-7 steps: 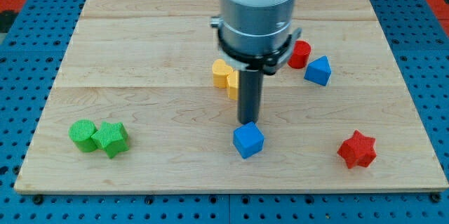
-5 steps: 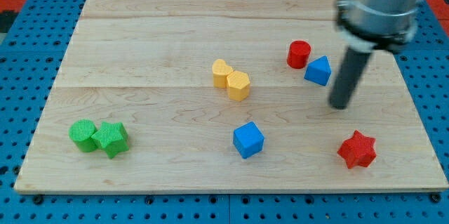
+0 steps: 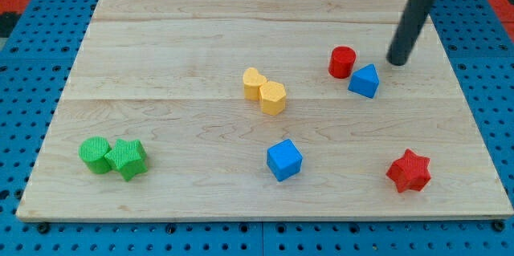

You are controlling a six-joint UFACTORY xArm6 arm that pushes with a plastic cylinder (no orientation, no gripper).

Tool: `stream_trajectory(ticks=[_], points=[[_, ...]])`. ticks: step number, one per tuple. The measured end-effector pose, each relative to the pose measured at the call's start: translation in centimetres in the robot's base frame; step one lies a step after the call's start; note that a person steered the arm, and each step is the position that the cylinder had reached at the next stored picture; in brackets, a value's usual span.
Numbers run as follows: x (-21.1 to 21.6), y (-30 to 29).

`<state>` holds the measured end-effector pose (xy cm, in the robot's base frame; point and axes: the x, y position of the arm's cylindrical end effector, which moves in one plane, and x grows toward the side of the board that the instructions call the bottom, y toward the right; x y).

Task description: Move the blue triangle to the blue cube

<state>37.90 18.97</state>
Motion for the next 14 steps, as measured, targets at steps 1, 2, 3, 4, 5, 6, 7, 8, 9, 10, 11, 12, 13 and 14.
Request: stream_trajectory(ticks=[1,2,3,4,5,6,7,8,9,10,11,12,13,14], points=[[1.7,-3.4],[2.3,-4.7],[2.6,-6.5],[2.6,-7.4],[2.6,-6.5],[2.6,-5.6],[2.6,-4.7],[2.7,-3.2],[2.7,-3.2],[4.1,-3.9],[7.6,-6.3],[7.6,-6.3],[7.2,-6.3],[7.2,-6.5]])
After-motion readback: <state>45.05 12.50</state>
